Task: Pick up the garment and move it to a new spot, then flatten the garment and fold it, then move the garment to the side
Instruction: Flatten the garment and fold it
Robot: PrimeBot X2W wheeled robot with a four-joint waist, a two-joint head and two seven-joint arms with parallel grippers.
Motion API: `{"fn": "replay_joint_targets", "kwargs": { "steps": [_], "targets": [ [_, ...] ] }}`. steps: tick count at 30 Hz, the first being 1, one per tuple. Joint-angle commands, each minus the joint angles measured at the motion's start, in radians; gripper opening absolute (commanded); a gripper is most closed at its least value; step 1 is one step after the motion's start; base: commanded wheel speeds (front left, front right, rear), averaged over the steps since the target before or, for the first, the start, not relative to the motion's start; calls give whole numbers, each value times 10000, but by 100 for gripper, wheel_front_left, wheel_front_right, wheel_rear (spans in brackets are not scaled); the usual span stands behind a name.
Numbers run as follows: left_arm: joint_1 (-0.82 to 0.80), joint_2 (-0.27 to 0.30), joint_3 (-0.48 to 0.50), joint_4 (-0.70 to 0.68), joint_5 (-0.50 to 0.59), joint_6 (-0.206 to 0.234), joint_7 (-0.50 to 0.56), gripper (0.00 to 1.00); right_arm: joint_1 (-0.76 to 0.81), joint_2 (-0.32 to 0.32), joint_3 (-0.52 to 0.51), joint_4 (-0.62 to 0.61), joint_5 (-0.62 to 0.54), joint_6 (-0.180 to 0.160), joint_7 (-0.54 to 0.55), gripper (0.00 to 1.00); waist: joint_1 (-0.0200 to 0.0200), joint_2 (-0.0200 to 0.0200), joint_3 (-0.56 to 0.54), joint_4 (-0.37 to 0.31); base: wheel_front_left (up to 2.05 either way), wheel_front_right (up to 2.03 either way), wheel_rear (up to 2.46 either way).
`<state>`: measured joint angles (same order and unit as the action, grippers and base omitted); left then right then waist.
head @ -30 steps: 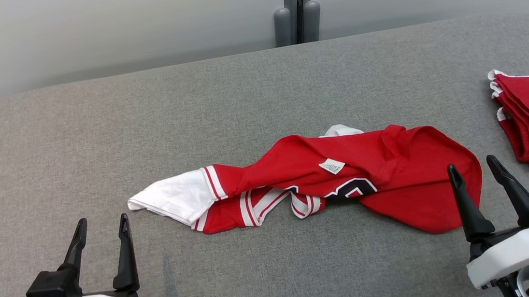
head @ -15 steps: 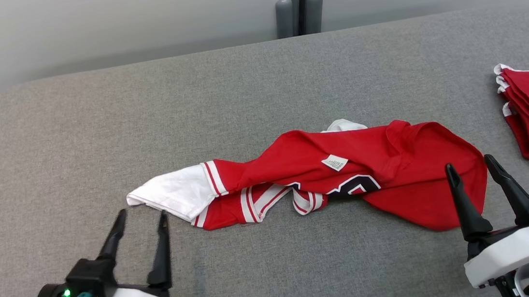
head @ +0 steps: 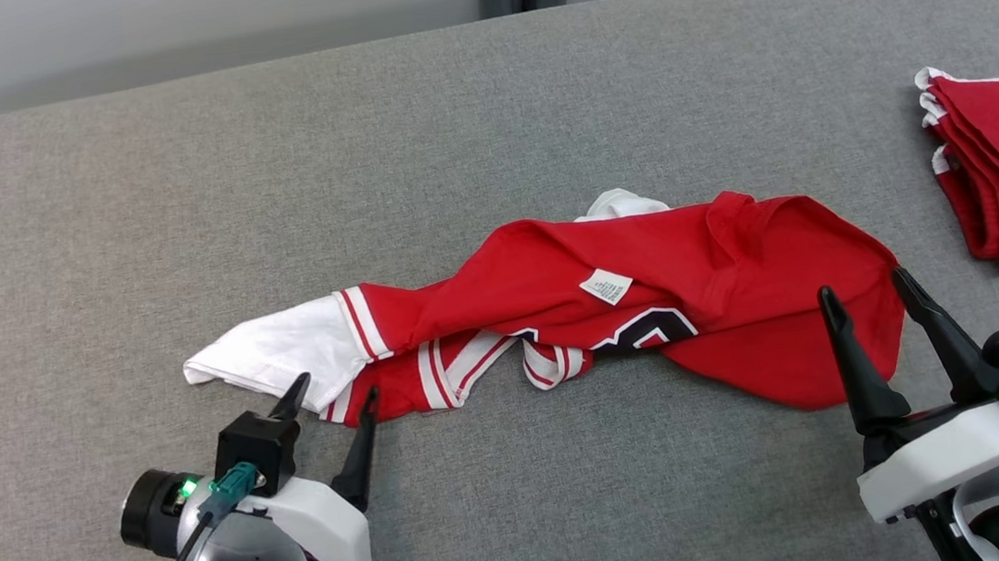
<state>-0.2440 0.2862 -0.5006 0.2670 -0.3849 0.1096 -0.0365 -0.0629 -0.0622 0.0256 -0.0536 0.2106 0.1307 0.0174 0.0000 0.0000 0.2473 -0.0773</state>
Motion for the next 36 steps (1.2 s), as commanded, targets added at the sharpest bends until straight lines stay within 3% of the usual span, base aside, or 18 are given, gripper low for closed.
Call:
{"fn": "replay_joint_targets", "kwargs": {
  "steps": [1,5,7,8,24,25,26,27,28,36],
  "targets": [
    [-157,115,33,98,99,76,18,100,-98,-51,-27,26,42,3,-54,100,0,0,52,-49,0,0,0],
    [-400,206,22,378,139,151,237,100,-141,-37,-5,128,96,3,-83,100,0,0,149,-92,0,0,0],
    [-459,209,43,381,137,175,191,20,-176,-47,101,224,116,3,-37,100,0,0,199,-78,0,0,0],
    [-474,202,78,359,91,171,160,0,-204,-64,196,277,124,3,-1,100,0,0,223,-65,0,0,0],
    [-805,51,-102,-298,174,251,-169,0,-1630,-312,2101,2213,803,3,-190,100,0,0,712,629,0,0,0],
    [-821,40,-104,-323,179,263,-194,0,-1707,-310,2121,2294,818,3,-242,89,0,0,727,661,0,0,0],
    [-821,35,-115,-354,187,255,-247,0,-1787,-315,2117,2363,814,3,-298,40,0,0,732,684,0,0,0],
    [-805,32,-124,-378,185,265,-268,0,-1831,-314,2128,2399,869,3,-344,6,0,0,733,702,0,0,0],
    [-783,33,-129,-397,181,282,-275,0,-1864,-335,2115,2410,899,3,-412,0,0,0,733,712,0,0,0],
    [-667,162,23,-704,227,484,-649,0,-1977,-570,1744,1945,852,3,-597,0,0,0,646,643,0,0,0]
  ]
}}
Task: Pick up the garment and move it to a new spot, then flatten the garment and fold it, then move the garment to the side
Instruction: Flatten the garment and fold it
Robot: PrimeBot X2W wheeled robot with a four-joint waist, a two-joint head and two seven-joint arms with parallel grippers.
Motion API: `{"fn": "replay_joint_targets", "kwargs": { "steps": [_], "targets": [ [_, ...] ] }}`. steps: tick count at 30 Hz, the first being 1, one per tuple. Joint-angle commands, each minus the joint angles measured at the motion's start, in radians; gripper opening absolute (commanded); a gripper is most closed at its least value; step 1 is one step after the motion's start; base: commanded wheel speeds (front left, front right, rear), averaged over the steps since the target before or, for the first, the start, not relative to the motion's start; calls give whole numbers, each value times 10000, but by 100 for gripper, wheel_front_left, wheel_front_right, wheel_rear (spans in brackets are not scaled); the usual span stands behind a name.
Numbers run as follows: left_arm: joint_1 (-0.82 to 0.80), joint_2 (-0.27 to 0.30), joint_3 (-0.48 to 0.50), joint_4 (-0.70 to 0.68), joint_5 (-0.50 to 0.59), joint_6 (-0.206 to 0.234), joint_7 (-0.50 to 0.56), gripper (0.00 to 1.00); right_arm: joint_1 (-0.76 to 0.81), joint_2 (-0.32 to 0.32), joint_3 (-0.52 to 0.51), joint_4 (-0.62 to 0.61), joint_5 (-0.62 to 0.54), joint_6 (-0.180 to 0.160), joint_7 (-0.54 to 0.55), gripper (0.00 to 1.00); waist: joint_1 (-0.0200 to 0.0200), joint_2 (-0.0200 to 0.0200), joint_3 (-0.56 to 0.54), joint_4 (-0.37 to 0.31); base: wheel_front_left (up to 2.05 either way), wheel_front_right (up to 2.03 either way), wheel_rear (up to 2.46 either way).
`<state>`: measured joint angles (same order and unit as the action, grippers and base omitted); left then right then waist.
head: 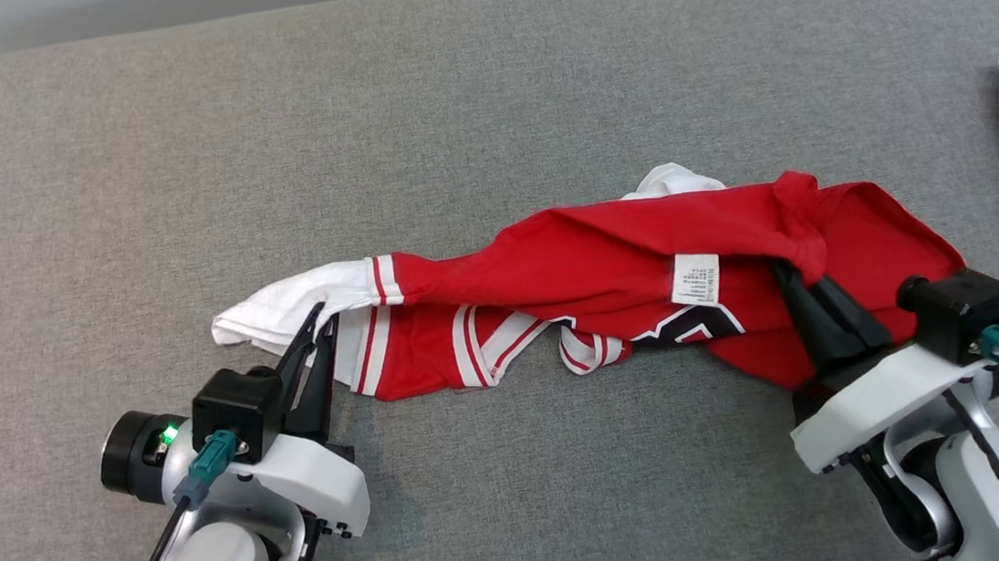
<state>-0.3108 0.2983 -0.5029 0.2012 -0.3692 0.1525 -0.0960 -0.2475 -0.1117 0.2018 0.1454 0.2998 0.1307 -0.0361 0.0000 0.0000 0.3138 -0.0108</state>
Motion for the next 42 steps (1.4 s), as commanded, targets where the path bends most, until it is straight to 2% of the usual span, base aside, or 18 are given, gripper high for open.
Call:
{"fn": "replay_joint_targets", "kwargs": {
  "steps": [1,11,20,25,33,38,42],
  "targets": [
    [8,85,78,-125,89,93,-103,0,-148,-106,-76,-171,-40,3,-32,0,0,0,-43,-53,0,0,0],
    [-699,696,691,-1623,370,521,-319,0,-1269,-905,-929,-1711,-199,3,189,0,0,0,-680,-165,0,0,0],
    [-2447,1273,1114,-3017,766,518,277,0,-2931,-1497,-1524,-2473,168,2,567,0,0,0,-1472,-104,0,0,0],
    [-3742,1633,1457,-3764,918,395,814,0,-3907,-1745,-1740,-2800,319,2,783,0,0,0,-1821,-116,0,0,0],
    [-4622,1931,1576,-4288,840,243,1555,0,-4197,-1758,-1681,-2817,567,3,1028,0,0,0,-1989,-227,0,0,0],
    [-4870,1821,1508,-4102,605,56,1628,0,-4353,-1744,-1667,-2554,841,2,1040,0,0,0,-1720,-265,0,0,0],
    [-5320,1690,1428,-3636,417,-198,1502,0,-4880,-1836,-1535,-2102,1160,3,944,0,0,0,-1102,-304,0,0,0]
  ]
}}
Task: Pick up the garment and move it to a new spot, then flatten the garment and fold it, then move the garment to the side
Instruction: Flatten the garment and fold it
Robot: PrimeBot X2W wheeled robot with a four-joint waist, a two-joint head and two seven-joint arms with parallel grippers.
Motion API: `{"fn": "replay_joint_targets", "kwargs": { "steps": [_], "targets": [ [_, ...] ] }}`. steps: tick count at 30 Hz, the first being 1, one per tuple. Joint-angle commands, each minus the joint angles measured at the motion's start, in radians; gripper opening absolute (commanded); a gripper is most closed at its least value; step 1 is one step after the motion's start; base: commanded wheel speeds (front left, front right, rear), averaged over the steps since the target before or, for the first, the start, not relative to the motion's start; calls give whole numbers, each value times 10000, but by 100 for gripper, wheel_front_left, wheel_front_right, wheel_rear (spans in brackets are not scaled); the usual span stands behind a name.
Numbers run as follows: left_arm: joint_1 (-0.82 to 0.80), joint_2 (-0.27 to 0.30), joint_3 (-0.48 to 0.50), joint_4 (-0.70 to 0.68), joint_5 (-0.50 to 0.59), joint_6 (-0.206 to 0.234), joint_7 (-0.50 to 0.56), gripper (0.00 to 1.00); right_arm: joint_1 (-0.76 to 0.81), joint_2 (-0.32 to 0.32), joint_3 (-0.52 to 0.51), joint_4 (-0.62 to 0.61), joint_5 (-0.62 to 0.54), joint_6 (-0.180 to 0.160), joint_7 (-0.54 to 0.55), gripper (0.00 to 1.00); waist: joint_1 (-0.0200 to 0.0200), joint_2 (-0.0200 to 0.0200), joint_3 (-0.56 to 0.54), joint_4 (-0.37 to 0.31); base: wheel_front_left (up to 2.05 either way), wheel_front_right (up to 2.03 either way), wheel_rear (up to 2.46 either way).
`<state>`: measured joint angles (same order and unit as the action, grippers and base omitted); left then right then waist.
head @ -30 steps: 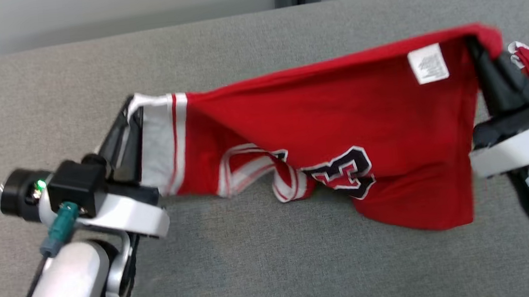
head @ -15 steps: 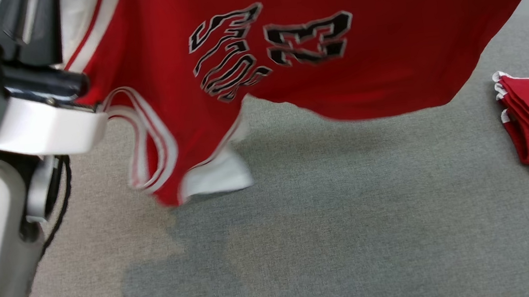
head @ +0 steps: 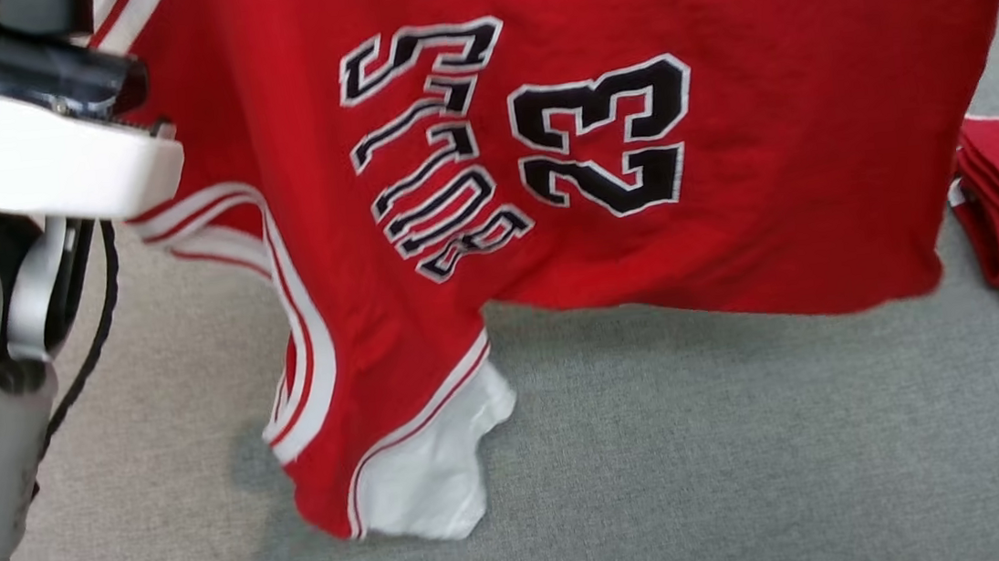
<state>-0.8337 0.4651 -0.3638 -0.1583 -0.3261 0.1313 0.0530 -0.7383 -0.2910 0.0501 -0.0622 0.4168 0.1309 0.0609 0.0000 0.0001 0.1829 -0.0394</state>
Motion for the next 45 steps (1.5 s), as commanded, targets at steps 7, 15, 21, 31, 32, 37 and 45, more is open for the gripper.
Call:
{"fn": "replay_joint_targets", "kwargs": {
  "steps": [7,15,21,31,32,37,45],
  "targets": [
    [-2064,-436,-89,1780,-72,-601,-625,0,-2168,-131,700,1782,669,1,-544,0,0,-1,1457,-156,0,0,0],
    [-4993,-1115,-19,5482,-140,-1228,-1611,0,-5327,148,2077,4970,1195,1,-2086,0,0,-1,2239,-238,0,0,0],
    [-6281,-1762,-132,8439,-383,-1622,-1885,0,-6740,645,2886,7799,1741,1,-2709,0,0,-1,2287,-123,0,0,0],
    [-6072,-2697,-68,12077,-1303,-2315,-2310,0,-6889,1562,4251,10835,2505,1,-2729,0,0,-1,2554,25,0,0,0],
    [-5994,-2745,-34,12257,-1394,-2342,-2409,0,-6798,1570,4356,10942,2601,1,-2756,0,0,-1,2626,20,0,0,0],
    [-4977,-3033,-97,13065,-1519,-2443,-2911,0,-5929,1588,5210,11080,3090,1,-2938,0,0,-1,2728,58,0,0,0],
    [-2593,-3388,109,12868,-1603,-2373,-3184,0,-3389,1224,6203,10371,4045,1,-3240,0,0,-1,2237,213,0,0,0]
  ]
}}
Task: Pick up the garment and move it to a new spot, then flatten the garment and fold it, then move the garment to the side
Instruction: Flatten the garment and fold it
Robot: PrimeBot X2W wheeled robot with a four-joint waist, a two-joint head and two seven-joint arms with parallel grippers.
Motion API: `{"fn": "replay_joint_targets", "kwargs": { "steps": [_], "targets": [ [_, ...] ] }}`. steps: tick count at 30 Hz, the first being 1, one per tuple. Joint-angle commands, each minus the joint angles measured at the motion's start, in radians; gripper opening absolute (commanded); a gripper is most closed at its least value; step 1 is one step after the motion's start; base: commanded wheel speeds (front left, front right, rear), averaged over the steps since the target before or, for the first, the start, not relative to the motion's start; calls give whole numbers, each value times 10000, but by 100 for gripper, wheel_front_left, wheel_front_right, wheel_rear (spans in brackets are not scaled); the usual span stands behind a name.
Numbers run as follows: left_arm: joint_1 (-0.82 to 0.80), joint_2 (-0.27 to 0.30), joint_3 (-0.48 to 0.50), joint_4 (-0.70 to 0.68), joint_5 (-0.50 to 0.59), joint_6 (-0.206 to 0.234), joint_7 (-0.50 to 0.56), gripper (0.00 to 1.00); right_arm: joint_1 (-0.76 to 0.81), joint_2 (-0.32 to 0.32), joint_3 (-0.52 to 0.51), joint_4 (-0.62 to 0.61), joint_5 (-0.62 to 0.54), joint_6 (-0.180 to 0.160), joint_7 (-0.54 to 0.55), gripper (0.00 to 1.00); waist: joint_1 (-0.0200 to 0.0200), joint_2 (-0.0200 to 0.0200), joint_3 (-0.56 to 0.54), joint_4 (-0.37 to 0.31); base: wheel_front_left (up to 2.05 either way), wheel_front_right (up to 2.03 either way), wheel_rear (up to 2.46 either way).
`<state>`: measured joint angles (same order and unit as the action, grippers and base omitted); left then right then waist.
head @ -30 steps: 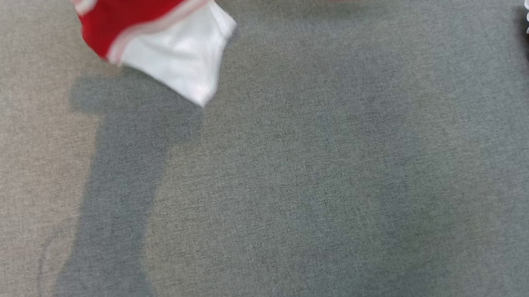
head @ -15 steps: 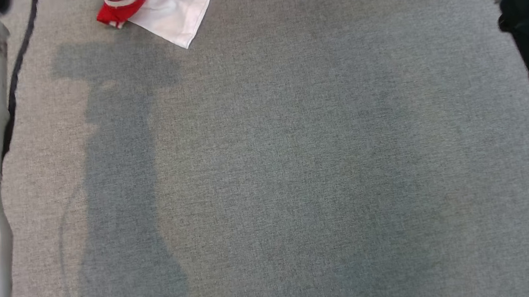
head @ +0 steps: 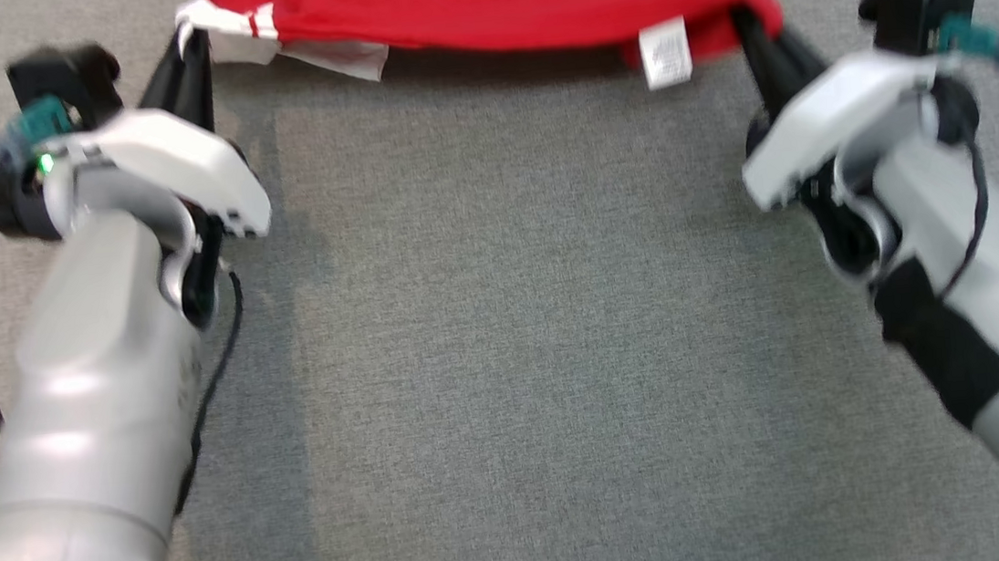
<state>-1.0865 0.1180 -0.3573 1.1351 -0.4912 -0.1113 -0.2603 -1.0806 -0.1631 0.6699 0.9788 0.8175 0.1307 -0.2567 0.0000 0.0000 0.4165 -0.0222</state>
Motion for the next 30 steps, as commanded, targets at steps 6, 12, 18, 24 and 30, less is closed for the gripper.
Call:
{"fn": "replay_joint_targets", "kwargs": {
  "steps": [6,12,18,24,30],
  "targets": [
    [2555,128,276,-1879,644,526,-51,0,2483,-539,-247,-1595,283,3,-94,0,0,0,-693,1,0,0,0],
    [5300,325,499,-3990,1168,948,-52,0,5006,-811,-1338,-3253,-154,3,-97,0,0,0,-1493,-67,0,0,0],
    [7925,659,398,-6058,1406,1470,96,0,7405,-903,-2347,-4410,-698,2,-98,0,0,0,-2224,-87,0,0,0],
    [10321,1028,383,-8779,1448,2518,1252,0,9241,-907,-2979,-5254,-1219,2,-64,0,0,0,-2815,-132,0,0,0],
    [12675,1166,185,-11599,1372,3516,2735,0,10996,-613,-4132,-6365,-2048,2,805,0,0,0,-3347,-60,0,0,0]
  ]
}}
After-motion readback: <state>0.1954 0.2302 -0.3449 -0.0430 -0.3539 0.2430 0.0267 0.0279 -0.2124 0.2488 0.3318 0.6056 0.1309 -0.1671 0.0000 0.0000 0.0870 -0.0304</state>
